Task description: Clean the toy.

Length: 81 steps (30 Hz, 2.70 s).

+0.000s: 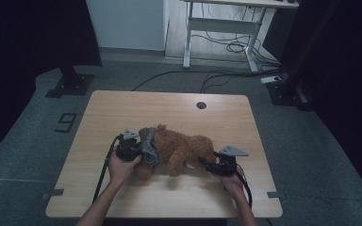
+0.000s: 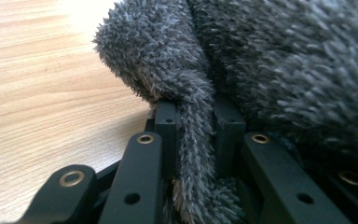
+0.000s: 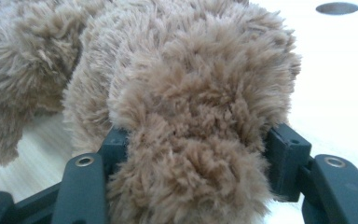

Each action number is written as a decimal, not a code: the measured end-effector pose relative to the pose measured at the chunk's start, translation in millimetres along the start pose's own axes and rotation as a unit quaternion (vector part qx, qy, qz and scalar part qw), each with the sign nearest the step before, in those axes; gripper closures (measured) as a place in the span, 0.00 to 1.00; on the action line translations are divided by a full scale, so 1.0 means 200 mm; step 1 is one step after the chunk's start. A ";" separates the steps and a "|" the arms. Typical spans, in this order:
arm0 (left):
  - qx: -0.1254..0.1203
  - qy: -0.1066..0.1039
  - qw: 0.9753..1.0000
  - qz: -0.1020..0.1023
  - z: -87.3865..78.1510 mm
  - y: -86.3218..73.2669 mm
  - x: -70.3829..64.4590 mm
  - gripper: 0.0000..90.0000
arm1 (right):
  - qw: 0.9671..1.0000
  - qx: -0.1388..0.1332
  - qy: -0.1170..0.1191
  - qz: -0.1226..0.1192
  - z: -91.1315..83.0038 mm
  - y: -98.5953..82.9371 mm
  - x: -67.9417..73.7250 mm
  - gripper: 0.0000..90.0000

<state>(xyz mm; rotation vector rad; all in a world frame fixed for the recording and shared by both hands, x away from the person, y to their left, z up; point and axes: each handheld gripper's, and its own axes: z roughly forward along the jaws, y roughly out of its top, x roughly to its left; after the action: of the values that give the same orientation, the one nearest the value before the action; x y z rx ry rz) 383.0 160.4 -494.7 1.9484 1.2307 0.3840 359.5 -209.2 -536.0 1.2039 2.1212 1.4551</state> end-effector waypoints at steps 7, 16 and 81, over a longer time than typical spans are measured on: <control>-0.017 -0.024 0.999 -0.017 0.01 -0.03 -0.03 0.85 | 0.999 0.041 0.016 0.026 -0.01 0.01 -0.02 0.46; -0.047 -0.116 0.986 -0.110 0.06 -0.03 0.04 0.86 | 1.000 -0.011 0.003 -0.022 0.01 0.01 0.07 0.59; -0.009 -0.033 0.999 0.030 -0.07 0.39 -0.16 0.82 | 0.997 -0.002 0.002 -0.075 0.04 -0.04 0.04 0.48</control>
<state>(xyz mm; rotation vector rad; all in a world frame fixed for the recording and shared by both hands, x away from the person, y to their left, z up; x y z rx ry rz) 407.5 120.9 -423.3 1.9698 1.1260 0.3566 356.7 -199.0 -545.8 1.0159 2.1600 1.3969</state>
